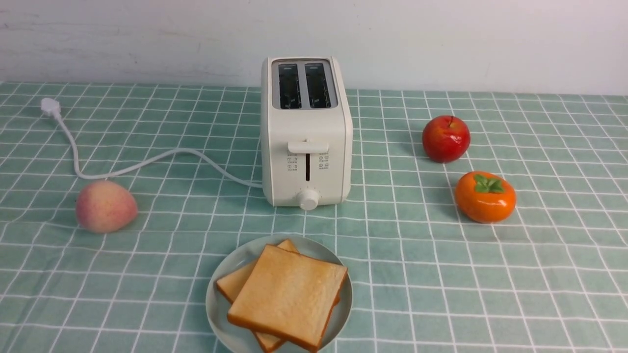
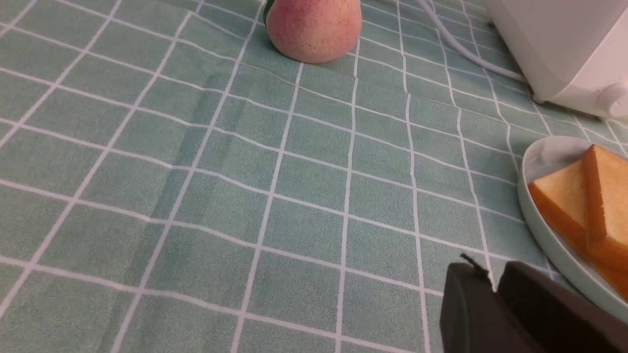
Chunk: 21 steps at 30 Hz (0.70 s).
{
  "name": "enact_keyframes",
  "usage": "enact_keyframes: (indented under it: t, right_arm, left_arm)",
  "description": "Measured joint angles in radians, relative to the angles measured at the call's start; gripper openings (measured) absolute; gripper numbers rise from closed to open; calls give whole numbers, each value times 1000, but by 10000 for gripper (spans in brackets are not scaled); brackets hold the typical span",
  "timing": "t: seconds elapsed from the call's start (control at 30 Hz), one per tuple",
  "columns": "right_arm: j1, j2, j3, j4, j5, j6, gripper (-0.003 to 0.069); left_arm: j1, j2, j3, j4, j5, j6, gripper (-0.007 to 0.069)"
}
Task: Take toasted bread from bread machine on blue coffee table place on plate.
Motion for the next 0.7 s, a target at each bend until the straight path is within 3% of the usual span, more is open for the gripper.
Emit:
enact_keyframes:
  t: [0.7]
  right_arm:
    - [-2, 0, 0, 0, 0, 0, 162]
  left_arm:
    - [0, 0, 0, 0, 0, 0, 92]
